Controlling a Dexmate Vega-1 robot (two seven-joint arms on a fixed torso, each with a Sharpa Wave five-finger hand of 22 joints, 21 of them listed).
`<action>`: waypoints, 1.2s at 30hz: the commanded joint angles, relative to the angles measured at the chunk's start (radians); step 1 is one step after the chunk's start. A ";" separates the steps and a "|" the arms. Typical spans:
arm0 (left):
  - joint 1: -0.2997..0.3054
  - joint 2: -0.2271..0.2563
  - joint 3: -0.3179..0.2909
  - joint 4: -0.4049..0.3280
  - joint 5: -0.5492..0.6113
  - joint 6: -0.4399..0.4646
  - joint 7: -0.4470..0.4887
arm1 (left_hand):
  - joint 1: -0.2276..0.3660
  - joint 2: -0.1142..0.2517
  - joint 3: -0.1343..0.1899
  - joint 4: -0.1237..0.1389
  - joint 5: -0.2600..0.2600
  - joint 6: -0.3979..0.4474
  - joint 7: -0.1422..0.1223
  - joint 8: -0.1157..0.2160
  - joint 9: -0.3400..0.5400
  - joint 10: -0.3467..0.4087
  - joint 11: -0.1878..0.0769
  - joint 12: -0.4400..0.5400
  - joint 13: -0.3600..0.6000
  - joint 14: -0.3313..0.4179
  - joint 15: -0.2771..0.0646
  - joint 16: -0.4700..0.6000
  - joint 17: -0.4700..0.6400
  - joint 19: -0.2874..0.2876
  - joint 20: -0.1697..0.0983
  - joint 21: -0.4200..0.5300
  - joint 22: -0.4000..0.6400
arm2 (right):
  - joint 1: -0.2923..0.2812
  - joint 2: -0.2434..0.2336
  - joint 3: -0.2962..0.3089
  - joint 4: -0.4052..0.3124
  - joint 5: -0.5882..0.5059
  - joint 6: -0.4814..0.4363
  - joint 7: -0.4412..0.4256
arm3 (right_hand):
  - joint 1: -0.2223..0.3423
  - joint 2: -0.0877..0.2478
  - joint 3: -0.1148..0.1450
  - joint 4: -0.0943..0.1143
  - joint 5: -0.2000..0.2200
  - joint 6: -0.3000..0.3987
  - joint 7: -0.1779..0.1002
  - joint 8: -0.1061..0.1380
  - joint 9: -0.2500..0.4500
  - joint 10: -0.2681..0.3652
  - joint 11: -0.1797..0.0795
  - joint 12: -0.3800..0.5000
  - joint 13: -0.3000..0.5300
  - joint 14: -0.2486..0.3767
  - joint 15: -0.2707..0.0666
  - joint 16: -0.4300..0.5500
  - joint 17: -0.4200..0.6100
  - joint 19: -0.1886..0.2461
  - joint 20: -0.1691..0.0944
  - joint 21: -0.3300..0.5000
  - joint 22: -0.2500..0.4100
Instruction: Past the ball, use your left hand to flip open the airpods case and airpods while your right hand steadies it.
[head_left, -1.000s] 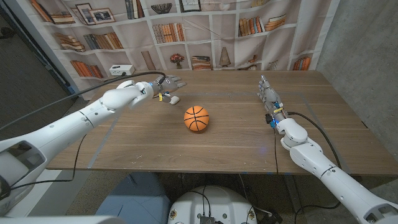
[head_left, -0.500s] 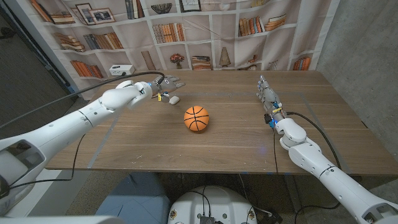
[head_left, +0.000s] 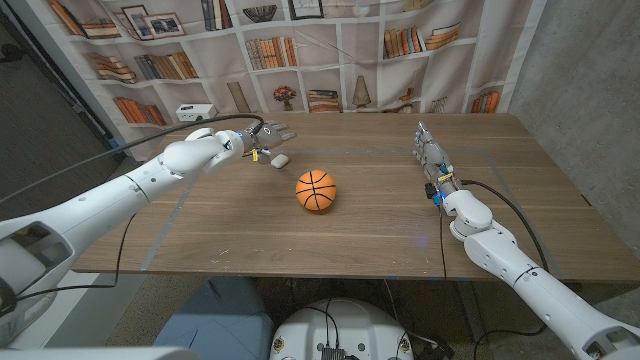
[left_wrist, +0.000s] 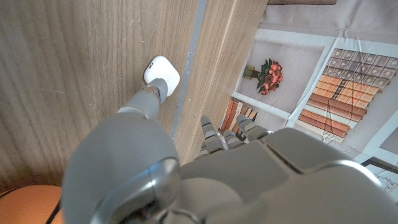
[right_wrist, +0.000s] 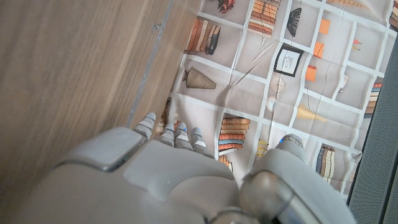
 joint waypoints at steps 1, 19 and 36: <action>-0.004 0.001 0.004 0.011 -0.006 -0.004 0.011 | 0.006 -0.006 0.011 0.000 -0.002 -0.090 -0.007 -0.001 0.003 -0.007 0.002 -0.005 0.002 -0.003 0.006 -0.001 0.002 0.005 0.004 0.007 0.002 | -0.007 0.000 0.003 -0.003 0.002 0.000 -0.008 | 0.004 0.010 0.000 -0.007 0.007 0.004 -0.003 0.002 0.004 0.000 0.000 0.002 -0.001 -0.088 -0.006 0.008 0.001 0.000 -0.002 0.005 0.004; -0.011 0.001 0.015 0.013 -0.012 -0.022 0.005 | 0.014 -0.006 0.018 -0.001 -0.002 -0.090 -0.010 -0.002 0.003 -0.014 0.001 -0.007 0.002 -0.006 0.008 -0.002 0.002 0.004 0.001 0.006 0.002 | -0.020 -0.007 0.011 -0.017 -0.001 -0.006 -0.024 | 0.007 0.013 0.001 -0.009 0.007 0.005 -0.003 0.002 0.004 -0.003 -0.022 0.001 -0.001 -0.087 -0.012 0.008 0.001 -0.001 0.000 0.004 0.004; -0.013 0.007 0.019 0.020 0.008 -0.024 -0.006 | 0.018 -0.010 0.022 -0.001 -0.005 -0.087 -0.013 -0.001 0.003 -0.014 0.002 -0.007 0.002 -0.005 0.009 -0.002 0.002 0.004 0.001 0.007 0.002 | -0.026 -0.006 0.012 -0.021 0.000 -0.005 -0.029 | 0.009 0.015 0.001 -0.011 0.007 0.006 -0.003 0.002 0.004 -0.001 -0.025 0.002 -0.001 -0.086 -0.011 0.008 0.000 -0.002 -0.001 0.004 0.004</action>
